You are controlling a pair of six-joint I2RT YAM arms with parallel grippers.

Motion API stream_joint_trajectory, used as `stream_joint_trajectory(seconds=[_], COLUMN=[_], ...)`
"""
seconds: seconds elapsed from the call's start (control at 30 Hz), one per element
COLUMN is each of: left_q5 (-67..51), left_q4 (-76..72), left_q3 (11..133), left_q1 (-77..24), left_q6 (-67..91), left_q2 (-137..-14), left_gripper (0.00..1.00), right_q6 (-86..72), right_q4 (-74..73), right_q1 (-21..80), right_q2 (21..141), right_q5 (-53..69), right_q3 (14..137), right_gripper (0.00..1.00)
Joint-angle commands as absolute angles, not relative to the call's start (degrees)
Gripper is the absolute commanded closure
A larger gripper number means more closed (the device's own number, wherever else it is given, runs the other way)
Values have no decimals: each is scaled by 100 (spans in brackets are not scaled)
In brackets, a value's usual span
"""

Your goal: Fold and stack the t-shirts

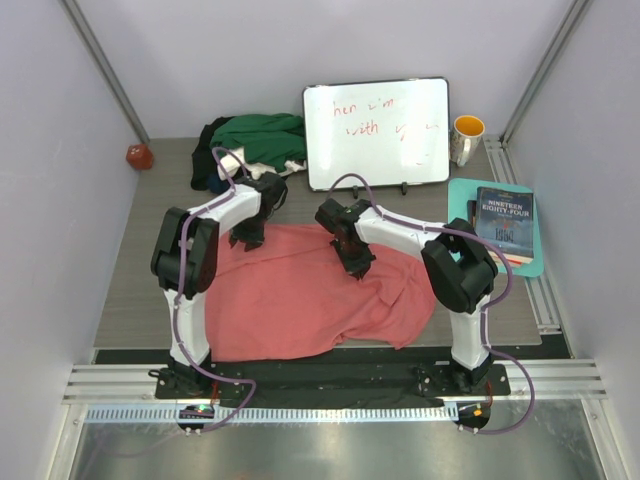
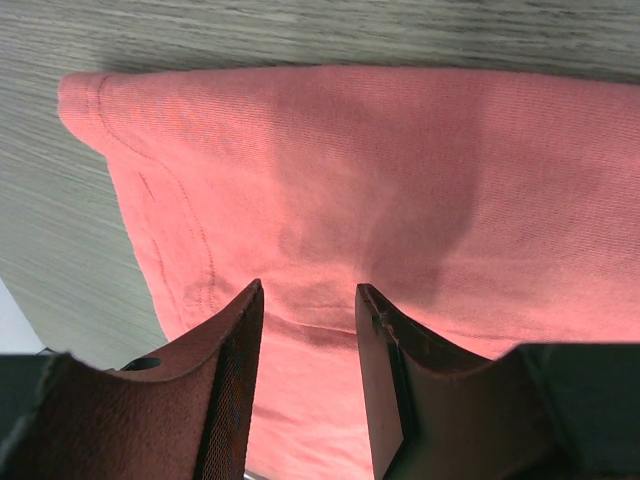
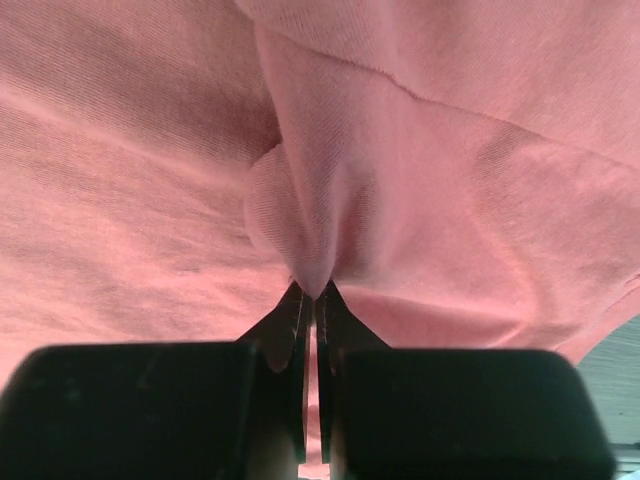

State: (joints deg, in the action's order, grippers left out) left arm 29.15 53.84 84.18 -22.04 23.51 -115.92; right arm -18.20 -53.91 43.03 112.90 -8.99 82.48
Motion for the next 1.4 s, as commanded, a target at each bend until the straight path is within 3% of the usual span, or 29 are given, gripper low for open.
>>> stream_joint_trajectory(seconds=[0.0, 0.6, 0.87, 0.9, 1.1, 1.37], left_q5=[2865, 2848, 2865, 2865, 2856, 2856], left_q4=[5396, 5423, 5432, 5432, 5440, 5449], left_q3=[8508, 8525, 8543, 8552, 8552, 8534], left_q1=[-2197, -2215, -2215, -2215, -2215, -2224], left_q6=[2303, 2294, 2294, 2294, 2294, 2285], left_q2=[-11637, -11663, -11689, -11689, -11698, -11707], left_gripper=[57, 57, 58, 58, 58, 58], right_q6=[-1793, -1758, -1661, -1652, -1626, -1521], right_q4=[-5379, -5669, -5704, -5713, -5757, -5783], right_q1=[4342, 4254, 4254, 4254, 4254, 4254], right_q2=[11083, 10441, 10494, 10494, 10363, 10152], right_q5=[-1107, -757, -334, -325, -571, -729], right_q3=[8270, 8438, 8034, 7981, 7743, 8331], right_gripper=[95, 93, 77, 67, 67, 65])
